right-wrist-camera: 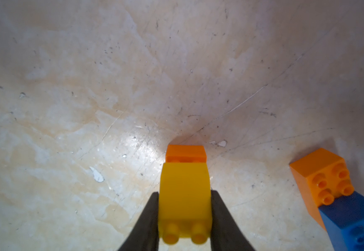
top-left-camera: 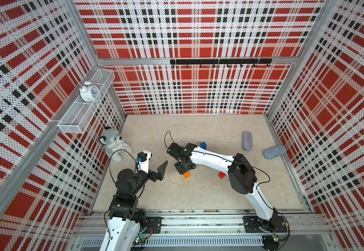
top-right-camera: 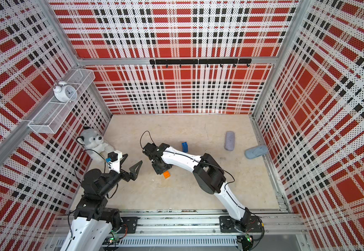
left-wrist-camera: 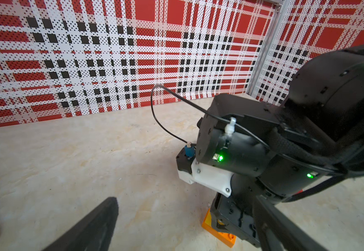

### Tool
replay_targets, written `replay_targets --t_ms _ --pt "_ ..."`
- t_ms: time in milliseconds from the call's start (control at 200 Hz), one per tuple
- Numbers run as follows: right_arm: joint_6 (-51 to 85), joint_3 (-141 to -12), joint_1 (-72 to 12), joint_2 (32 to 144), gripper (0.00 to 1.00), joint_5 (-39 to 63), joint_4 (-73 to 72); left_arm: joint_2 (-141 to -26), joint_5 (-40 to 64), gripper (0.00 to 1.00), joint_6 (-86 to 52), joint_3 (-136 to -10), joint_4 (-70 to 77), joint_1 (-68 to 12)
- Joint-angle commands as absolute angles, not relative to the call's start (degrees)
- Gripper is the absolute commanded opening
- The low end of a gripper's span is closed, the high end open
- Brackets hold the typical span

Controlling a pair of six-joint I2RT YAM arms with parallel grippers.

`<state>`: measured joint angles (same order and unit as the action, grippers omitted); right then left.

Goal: Assemble a fork with lego
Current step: Assemble the lego brick with the lego brick.

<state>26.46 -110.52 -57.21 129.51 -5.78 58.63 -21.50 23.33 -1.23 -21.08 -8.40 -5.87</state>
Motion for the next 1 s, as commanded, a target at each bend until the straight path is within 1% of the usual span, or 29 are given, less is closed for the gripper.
replay_targets --t_ms 0,331,641,882,997 --pt "26.0 -110.24 -56.88 132.21 0.29 -4.21 61.26 -22.01 23.48 0.98 -0.86 -22.35 -8.01 -5.98" --pt "24.01 -109.93 -56.91 137.2 0.28 -1.12 63.39 -22.58 23.64 0.98 -0.79 -22.14 -7.66 -6.06" --pt "21.81 -116.14 -56.52 142.31 0.27 -1.26 65.55 -22.87 23.64 0.98 -0.99 -21.88 -7.38 -6.22" --pt "19.58 -116.36 -56.29 144.98 0.27 -0.29 66.53 -23.12 23.73 0.98 -0.95 -21.72 -7.32 -6.24" --pt "18.75 -119.56 -56.29 147.3 0.27 -0.3 68.7 -23.11 23.73 0.98 -1.04 -21.59 -7.29 -6.24"
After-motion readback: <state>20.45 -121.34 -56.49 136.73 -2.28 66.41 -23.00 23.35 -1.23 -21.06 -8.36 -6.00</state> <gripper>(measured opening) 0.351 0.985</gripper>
